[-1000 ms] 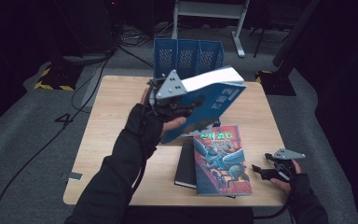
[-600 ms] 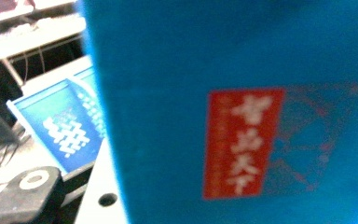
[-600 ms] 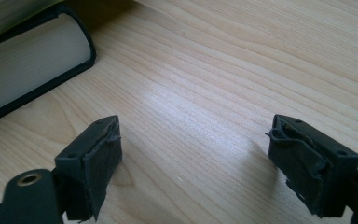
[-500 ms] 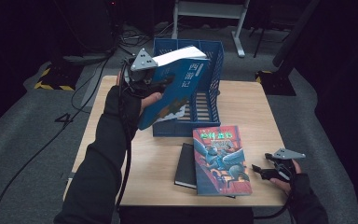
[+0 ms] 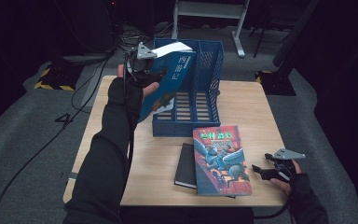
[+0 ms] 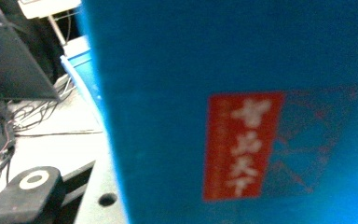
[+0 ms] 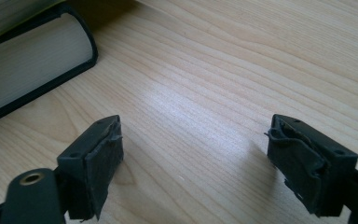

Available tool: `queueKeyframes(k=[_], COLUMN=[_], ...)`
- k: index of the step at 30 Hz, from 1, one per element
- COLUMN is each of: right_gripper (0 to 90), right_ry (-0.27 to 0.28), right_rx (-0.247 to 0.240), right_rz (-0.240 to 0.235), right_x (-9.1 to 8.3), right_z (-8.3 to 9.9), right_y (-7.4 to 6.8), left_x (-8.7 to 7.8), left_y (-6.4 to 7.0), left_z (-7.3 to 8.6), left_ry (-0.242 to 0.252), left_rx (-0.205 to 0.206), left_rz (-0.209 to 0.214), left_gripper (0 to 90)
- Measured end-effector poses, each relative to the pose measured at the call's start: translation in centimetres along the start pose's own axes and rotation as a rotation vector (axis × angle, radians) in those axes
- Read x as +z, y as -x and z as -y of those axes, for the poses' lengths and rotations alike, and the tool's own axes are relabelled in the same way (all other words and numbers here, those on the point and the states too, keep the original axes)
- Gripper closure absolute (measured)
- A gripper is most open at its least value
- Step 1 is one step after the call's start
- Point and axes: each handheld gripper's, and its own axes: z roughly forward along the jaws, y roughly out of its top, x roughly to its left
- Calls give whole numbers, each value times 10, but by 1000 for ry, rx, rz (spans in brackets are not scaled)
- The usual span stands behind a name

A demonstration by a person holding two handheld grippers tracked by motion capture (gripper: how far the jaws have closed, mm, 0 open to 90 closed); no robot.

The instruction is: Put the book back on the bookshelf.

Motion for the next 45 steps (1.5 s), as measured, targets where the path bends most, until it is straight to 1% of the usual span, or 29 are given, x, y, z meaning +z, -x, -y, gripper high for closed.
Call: queueKeyframes(k=[1, 3, 4, 9, 11, 12, 14, 15, 16, 17, 19, 20, 22, 24, 25, 27, 29, 31, 35, 38, 41, 42, 43, 44, 45], right_gripper=[185, 185, 185, 185, 185, 185, 188, 188, 189, 190, 190, 190, 192, 193, 194, 195, 195, 195, 195, 195, 196, 196, 196, 196, 196], right_ry=[0, 0, 0, 1, 1, 0, 1, 1, 1, 3, 2, 2, 3, 3, 3, 3, 3, 3, 4, 5, 4, 5, 5, 4, 3], right_rx=[0, 0, 1, -1, -1, 0, -2, -2, -3, -5, -5, -5, -5, -7, -8, -8, -8, -9, -12, -10, -15, -16, -16, -15, -14], right_rz=[0, -1, -1, 2, 1, 1, 1, 1, 1, 2, 2, 2, 1, -1, -2, -2, -6, -5, -3, -4, -6, -7, -7, -7, -9], right_x=[0, 0, 0, 0, 0, 0, 0, 0, 0, 0, 0, 0, 0, 0, 0, 0, 0, 0, -1, -1, -1, -1, -1, -1, -1], right_z=[0, 0, 0, 0, 0, 0, 0, 0, 0, 0, 0, 0, 0, 0, 0, 0, 0, 0, 0, 0, 1, 1, 1, 1, 1], right_y=[0, 0, 0, 0, 0, 0, 0, 0, 0, -1, -1, -1, -1, -1, -1, -1, -1, -1, -2, -2, -3, -3, -3, -3, -2], left_x=[0, 4, 6, 13, 15, 16, 19, 19, 20, 23, 24, 25, 27, 31, 31, 34, 39, 41, 45, 44, 40, 38, 38, 37, 36], left_y=[0, -3, -4, -8, -8, -8, -7, -7, -7, -6, -5, -4, -2, -1, -1, 0, 1, 1, 0, -1, 0, 2, 2, 3, 2], left_z=[0, 1, 1, 0, 0, -1, -2, -2, -3, -5, -6, -7, -9, -12, -12, -13, -15, -16, -17, -16, -17, -17, -17, -17, -17], left_ry=[0, -6, -12, 17, 19, 14, 19, 19, 19, 19, 18, 22, 15, 5, 5, 5, 2, 0, 19, 46, 41, 38, 38, 39, 40], left_rx=[0, -24, -29, -117, -128, -135, -160, -160, -170, -185, -189, -190, -182, -162, -162, -164, -155, -153, -176, -208, -199, -193, -193, -201, -212], left_rz=[0, -15, -18, -55, -61, -70, -92, -92, -100, -113, -117, -126, -141, -153, -153, -169, -177, -183, -209, -226, -216, -230, -230, -243, -245], left_gripper=[612, 611, 612, 611, 612, 612, 612, 612, 612, 612, 612, 612, 612, 612, 612, 611, 611, 610, 611, 611, 611, 611, 610, 610, 610])
